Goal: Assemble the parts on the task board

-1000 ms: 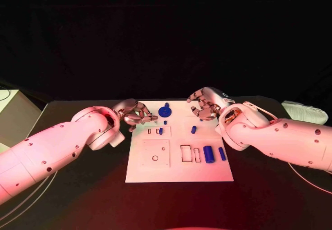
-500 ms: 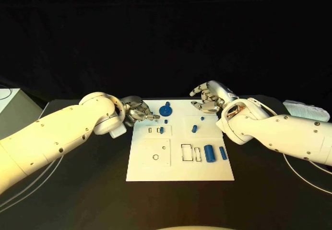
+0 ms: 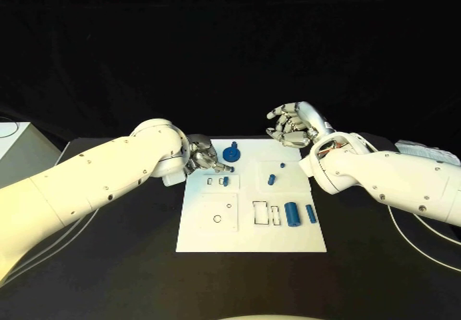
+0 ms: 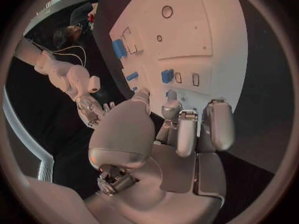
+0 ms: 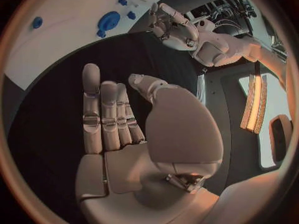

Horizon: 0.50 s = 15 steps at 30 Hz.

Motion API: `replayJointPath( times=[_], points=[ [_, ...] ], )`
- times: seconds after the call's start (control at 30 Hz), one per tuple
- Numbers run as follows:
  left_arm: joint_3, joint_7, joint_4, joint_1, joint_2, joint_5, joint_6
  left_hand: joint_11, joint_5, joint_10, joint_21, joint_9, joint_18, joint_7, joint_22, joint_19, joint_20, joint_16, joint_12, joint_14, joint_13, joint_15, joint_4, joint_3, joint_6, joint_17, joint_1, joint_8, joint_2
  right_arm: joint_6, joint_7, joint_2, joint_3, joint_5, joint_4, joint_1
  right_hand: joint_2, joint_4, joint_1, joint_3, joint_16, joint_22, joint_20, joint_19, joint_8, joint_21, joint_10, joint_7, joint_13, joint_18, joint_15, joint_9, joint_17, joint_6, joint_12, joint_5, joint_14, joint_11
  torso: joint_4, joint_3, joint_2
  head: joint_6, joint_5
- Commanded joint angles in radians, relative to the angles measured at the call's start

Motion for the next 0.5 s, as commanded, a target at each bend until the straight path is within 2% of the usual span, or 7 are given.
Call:
replayJointPath(
  times=[0.03,0.1,0.13,0.23,0.5],
  points=[
    [-0.004,-0.029,-0.007,0.007,0.016,-0.04,0.059,0.002,-0.003,0.013,0.005,-0.006,-0.017,0.004,0.004,0.006,0.002,0.004,0.002,0.096,0.012,0.003,0.002,-0.006,-0.001,0.239,-0.006,-0.025,0.009,-0.041,0.05,0.004,0.0,0.053,-0.005,0.002,-0.001,0.011,0.013,0.002,-0.08,-0.049,0.002,-0.002,0.018,-0.055,-0.003,0.001,-0.07,0.011,0.001,0.0,-0.04,-0.008,-0.064,0.016,-0.021,-0.006,0.0003,-0.0003,0.0,-0.001,0.0],
    [-0.008,-0.032,-0.013,0.011,0.026,-0.042,0.069,0.004,-0.002,0.018,0.006,-0.011,-0.017,0.005,0.005,0.006,0.003,0.004,0.001,0.096,0.018,0.005,0.001,-0.006,0.006,0.24,-0.007,-0.049,0.016,-0.044,0.048,0.006,0.0,0.059,-0.007,0.002,-0.003,0.013,0.017,-0.003,-0.129,-0.084,0.001,0.005,0.026,-0.086,0.016,0.004,-0.119,0.013,0.004,-0.002,-0.056,-0.011,-0.105,0.018,-0.013,-0.008,0.0005,0.0,0.0,-0.003,-0.001],
    [-0.01,-0.033,-0.017,0.013,0.031,-0.043,0.075,0.005,-0.002,0.022,0.008,-0.016,-0.017,0.008,0.007,0.006,0.004,0.005,0.001,0.097,0.024,0.006,0.001,-0.006,0.008,0.242,-0.005,-0.068,0.019,-0.045,0.048,0.007,0.0,0.062,-0.009,0.003,-0.002,0.016,0.019,-0.005,-0.168,-0.109,0.001,0.007,0.031,-0.111,0.021,0.006,-0.155,0.013,0.007,-0.005,-0.067,-0.012,-0.138,0.022,-0.012,-0.007,0.0009,0.0002,0.0,-0.004,-0.001],
    [-0.019,-0.038,-0.03,0.019,0.046,-0.044,0.101,0.007,0.0,0.029,0.009,-0.023,-0.017,0.01,0.008,0.005,0.007,0.005,0.0,0.097,0.034,0.008,0.001,-0.004,0.022,0.243,0.002,-0.098,0.022,-0.047,0.046,0.01,0.0,0.067,-0.011,0.003,-0.002,0.015,0.023,-0.015,-0.234,-0.154,0.005,0.015,0.037,-0.149,0.035,0.008,-0.213,0.011,0.008,-0.011,-0.081,-0.015,-0.186,0.028,-0.002,-0.002,0.0011,0.0003,0.001,-0.004,-0.001],
    [-0.033,-0.046,-0.061,0.024,0.078,-0.045,0.151,0.005,0.005,0.03,0.014,-0.026,-0.018,0.006,0.013,0.006,0.007,0.005,-0.004,0.097,0.038,0.007,0.0,0.014,0.053,0.243,0.022,-0.121,0.025,-0.044,0.037,0.014,0.0,0.07,-0.013,0.004,-0.004,0.013,0.026,-0.022,-0.257,-0.17,0.005,0.02,0.037,-0.162,0.039,0.009,-0.233,0.01,0.009,-0.016,-0.08,-0.019,-0.2,0.041,0.001,0.0,-0.0003,-0.0002,0.001,-0.005,0.0]
  ],
)
